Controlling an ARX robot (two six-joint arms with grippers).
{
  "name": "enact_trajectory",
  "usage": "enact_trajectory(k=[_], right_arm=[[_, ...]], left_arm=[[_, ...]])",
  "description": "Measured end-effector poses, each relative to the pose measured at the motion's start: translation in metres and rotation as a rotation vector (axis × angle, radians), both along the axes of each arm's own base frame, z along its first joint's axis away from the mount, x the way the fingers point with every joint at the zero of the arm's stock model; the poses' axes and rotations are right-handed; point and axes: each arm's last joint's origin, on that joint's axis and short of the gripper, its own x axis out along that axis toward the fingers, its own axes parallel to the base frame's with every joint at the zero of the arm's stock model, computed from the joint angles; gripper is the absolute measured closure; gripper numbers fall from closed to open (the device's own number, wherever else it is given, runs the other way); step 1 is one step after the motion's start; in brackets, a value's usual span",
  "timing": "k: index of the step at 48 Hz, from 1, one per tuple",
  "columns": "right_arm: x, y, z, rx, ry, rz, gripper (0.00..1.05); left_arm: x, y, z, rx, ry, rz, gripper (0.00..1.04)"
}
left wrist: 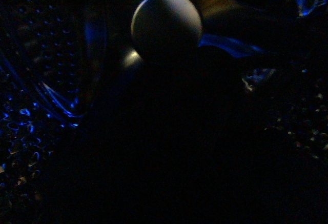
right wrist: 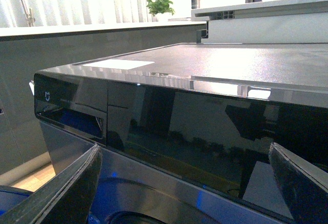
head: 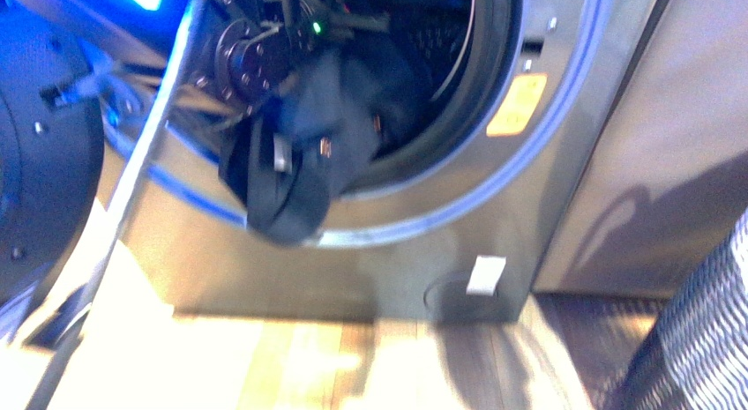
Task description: Put clothes into washing machine
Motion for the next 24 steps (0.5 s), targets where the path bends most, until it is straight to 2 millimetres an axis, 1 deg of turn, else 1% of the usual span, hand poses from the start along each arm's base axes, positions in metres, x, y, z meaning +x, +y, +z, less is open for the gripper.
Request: enact_trajectory(k=[5, 20, 24], right_arm=[[0.000, 0.000, 0.000, 0.000, 0.000, 0.000, 0.07], [0.000, 0.000, 0.000, 0.000, 0.000, 0.000, 0.07], [0.000, 0.000, 0.000, 0.000, 0.000, 0.000, 0.07]], left_arm=[[0.010, 0.001, -0.005, -0.007, -0.060, 0.032, 0.97], [0.020, -0.006, -0.010, 0.014, -0.132, 0.038, 0.97], [0.021, -0.005, -0.009, 0.004, -0.186, 0.068, 0.97]])
